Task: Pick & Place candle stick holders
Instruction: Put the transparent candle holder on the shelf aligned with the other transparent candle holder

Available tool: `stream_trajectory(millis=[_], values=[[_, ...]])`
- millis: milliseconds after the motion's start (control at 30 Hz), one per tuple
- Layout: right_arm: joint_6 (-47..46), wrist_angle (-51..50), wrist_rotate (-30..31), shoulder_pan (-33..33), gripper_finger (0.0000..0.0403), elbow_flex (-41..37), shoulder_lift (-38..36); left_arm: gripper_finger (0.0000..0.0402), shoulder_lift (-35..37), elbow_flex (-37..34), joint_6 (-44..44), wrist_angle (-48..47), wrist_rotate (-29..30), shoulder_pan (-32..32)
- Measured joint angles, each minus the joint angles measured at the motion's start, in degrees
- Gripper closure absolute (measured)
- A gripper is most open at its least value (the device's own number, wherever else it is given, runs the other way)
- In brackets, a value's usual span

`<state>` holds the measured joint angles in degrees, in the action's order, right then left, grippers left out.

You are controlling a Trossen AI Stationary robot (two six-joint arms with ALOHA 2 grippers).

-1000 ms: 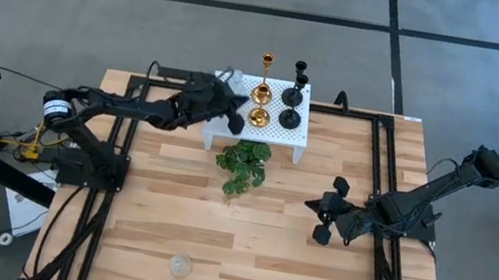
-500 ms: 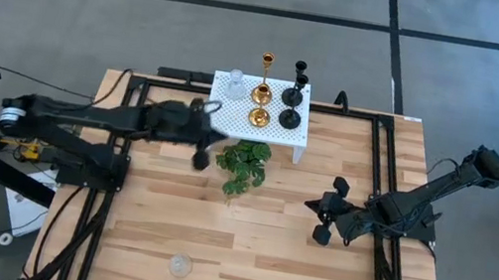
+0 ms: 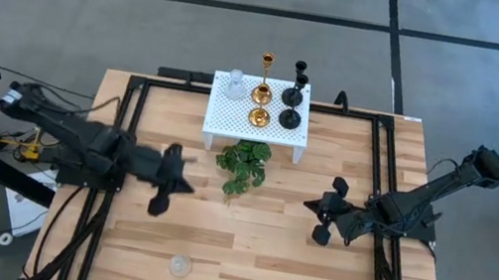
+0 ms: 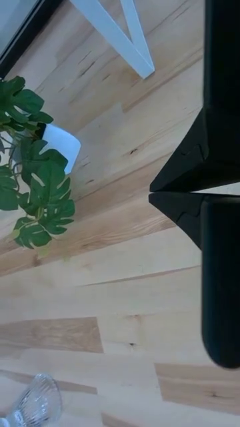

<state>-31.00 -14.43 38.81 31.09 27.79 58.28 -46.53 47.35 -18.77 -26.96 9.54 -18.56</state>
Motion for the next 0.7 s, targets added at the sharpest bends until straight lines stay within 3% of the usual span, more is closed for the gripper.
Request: stream_trajectory(millis=[100, 300, 533, 700], values=[[0.0, -0.1, 0.0, 0.0, 0.0403, 0.0, 0.2, 0.0399, -2.5, 0.0, 1.9, -3.2, 2.0, -6.2], [0.0, 0.1, 0.0, 0.0, 0.0403, 0.0, 1.7, 0.0399, -4.3, -3.0, 1.3, -6.7, 16.8, -18.3], [0.0, 1.4, 0.0, 0.0, 0.0403, 0.0, 4.0, 0.04, 3.1, -12.6, -2.8, -5.4, 27.1, -26.8], [-0.1, 4.3, 0.1, -0.3, 0.0403, 0.0, 5.8, 0.04, 11.0, -21.5, -1.1, 1.5, 27.5, -29.7]])
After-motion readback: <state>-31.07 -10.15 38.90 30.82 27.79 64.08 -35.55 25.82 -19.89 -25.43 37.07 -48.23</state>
